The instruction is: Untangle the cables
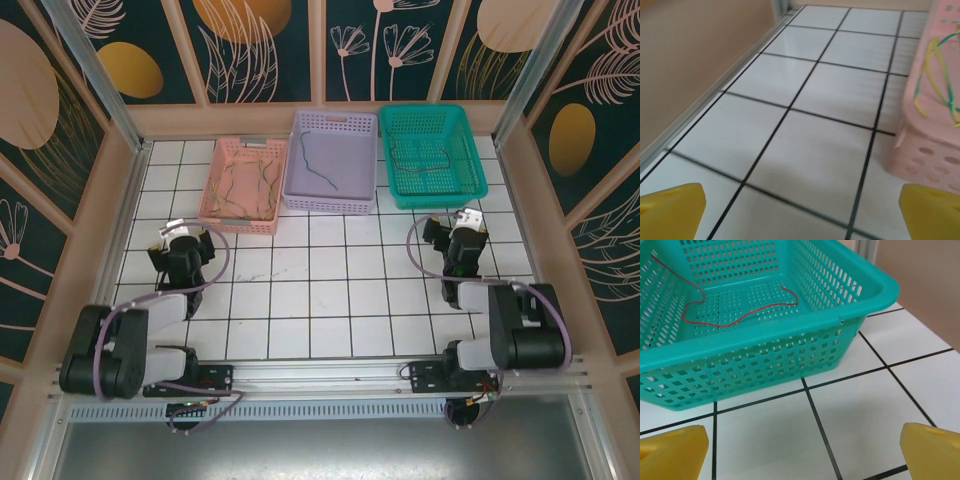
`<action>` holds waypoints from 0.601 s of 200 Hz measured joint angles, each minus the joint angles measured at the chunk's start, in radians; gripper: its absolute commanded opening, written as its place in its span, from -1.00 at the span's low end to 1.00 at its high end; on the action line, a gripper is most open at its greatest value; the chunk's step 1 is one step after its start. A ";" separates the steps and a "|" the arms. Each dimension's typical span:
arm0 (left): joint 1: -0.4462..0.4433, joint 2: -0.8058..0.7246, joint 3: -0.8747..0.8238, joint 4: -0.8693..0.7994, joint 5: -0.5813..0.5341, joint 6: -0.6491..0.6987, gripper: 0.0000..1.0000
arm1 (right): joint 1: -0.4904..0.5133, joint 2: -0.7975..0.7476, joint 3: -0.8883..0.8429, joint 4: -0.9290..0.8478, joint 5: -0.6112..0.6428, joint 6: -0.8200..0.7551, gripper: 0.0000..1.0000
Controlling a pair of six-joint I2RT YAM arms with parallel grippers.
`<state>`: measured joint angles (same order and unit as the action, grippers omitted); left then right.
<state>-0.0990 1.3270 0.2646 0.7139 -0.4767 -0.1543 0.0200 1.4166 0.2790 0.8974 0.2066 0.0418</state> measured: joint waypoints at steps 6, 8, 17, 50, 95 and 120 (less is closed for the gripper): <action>0.008 0.035 0.010 0.042 0.023 0.014 0.98 | -0.010 0.033 0.000 0.037 -0.019 -0.001 0.97; 0.011 0.044 0.013 0.051 0.027 0.016 0.98 | -0.012 0.042 0.000 0.046 -0.023 -0.002 0.97; 0.027 0.092 0.033 0.112 0.058 0.021 0.98 | -0.026 0.079 -0.007 0.103 -0.054 -0.003 0.98; 0.068 0.164 0.038 0.304 0.154 0.031 0.97 | -0.059 0.116 -0.056 0.238 -0.156 -0.007 0.97; 0.071 0.192 -0.068 0.510 0.186 0.038 0.97 | -0.057 0.116 -0.057 0.291 -0.186 -0.011 0.97; 0.071 0.192 -0.061 0.538 0.190 0.038 0.98 | -0.053 0.116 -0.057 0.296 -0.190 -0.011 0.98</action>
<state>-0.0277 1.5192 0.2031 1.2522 -0.2867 -0.1162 -0.0330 1.5330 0.2218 1.1934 0.0170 0.0307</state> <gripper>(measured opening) 0.988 0.988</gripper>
